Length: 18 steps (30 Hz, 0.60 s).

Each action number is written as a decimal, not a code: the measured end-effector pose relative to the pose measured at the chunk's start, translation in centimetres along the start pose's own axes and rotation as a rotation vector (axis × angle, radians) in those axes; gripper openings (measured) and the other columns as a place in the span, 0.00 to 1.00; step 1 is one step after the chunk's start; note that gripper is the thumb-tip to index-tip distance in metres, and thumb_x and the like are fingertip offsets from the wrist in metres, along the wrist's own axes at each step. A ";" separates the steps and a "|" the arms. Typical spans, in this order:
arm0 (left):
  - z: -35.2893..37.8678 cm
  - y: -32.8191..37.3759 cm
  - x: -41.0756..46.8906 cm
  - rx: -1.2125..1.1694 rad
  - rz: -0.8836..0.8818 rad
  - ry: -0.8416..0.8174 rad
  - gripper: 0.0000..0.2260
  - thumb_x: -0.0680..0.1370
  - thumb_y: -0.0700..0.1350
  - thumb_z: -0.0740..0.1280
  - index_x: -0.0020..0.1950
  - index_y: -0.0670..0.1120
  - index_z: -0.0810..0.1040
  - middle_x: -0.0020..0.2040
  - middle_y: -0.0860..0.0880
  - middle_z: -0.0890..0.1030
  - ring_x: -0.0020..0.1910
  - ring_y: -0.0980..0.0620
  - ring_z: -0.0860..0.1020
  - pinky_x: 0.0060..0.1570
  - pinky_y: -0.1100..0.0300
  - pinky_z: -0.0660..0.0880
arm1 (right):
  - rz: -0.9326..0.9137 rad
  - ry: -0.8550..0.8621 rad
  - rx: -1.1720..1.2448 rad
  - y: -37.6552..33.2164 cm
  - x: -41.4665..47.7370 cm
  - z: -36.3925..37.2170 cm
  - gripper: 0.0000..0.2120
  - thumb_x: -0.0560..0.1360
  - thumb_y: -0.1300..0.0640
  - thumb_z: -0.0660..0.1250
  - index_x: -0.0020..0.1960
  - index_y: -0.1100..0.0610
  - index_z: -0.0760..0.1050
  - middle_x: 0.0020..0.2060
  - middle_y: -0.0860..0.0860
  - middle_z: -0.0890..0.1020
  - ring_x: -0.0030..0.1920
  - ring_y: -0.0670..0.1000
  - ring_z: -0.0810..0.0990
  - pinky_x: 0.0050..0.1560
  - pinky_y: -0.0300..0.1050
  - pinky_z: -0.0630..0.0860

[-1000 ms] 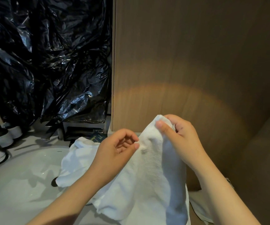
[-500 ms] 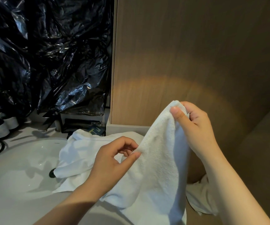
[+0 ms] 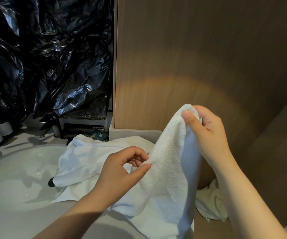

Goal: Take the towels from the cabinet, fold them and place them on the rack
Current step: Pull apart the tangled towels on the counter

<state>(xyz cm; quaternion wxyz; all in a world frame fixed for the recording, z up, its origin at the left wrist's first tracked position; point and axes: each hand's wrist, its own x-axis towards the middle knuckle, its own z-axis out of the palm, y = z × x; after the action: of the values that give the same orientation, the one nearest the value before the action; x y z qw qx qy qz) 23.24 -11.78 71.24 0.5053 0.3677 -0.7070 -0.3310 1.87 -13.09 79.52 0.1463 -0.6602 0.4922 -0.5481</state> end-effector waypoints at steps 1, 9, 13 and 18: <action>0.1 0.1 0.0 0.028 0.015 -0.001 0.04 0.70 0.45 0.74 0.41 0.52 0.81 0.37 0.54 0.81 0.39 0.52 0.79 0.43 0.60 0.78 | 0.000 0.007 -0.001 0.0 0.0 0.0 0.17 0.80 0.51 0.63 0.40 0.63 0.72 0.32 0.54 0.72 0.34 0.44 0.70 0.35 0.33 0.67; 0.7 -0.8 0.0 0.227 0.071 -0.122 0.07 0.72 0.52 0.73 0.40 0.50 0.83 0.43 0.58 0.80 0.48 0.55 0.77 0.49 0.61 0.73 | -0.001 0.072 -0.005 -0.5 0.2 0.0 0.13 0.81 0.51 0.62 0.38 0.49 0.73 0.31 0.39 0.75 0.36 0.39 0.75 0.36 0.25 0.70; 0.6 -2.5 -0.4 0.157 -0.027 -0.154 0.03 0.74 0.48 0.72 0.42 0.50 0.85 0.44 0.58 0.80 0.47 0.57 0.78 0.46 0.67 0.72 | -0.043 0.115 0.003 -0.6 0.6 -0.8 0.14 0.81 0.52 0.62 0.37 0.45 0.71 0.30 0.36 0.75 0.35 0.38 0.75 0.35 0.24 0.69; -0.4 -4.3 -0.5 0.117 -0.203 -0.277 0.12 0.75 0.54 0.71 0.35 0.49 0.82 0.40 0.54 0.82 0.43 0.57 0.79 0.45 0.61 0.75 | -0.041 0.145 -0.002 0.6 0.4 -1.3 0.15 0.82 0.52 0.62 0.36 0.47 0.70 0.29 0.38 0.73 0.34 0.39 0.74 0.35 0.25 0.68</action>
<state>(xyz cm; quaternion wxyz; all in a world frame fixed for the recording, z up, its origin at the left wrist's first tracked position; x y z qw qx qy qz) 24.53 -13.61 67.55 0.3449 0.4171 -0.7470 -0.3861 0.40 -13.19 79.81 0.0986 -0.6287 0.4885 -0.5970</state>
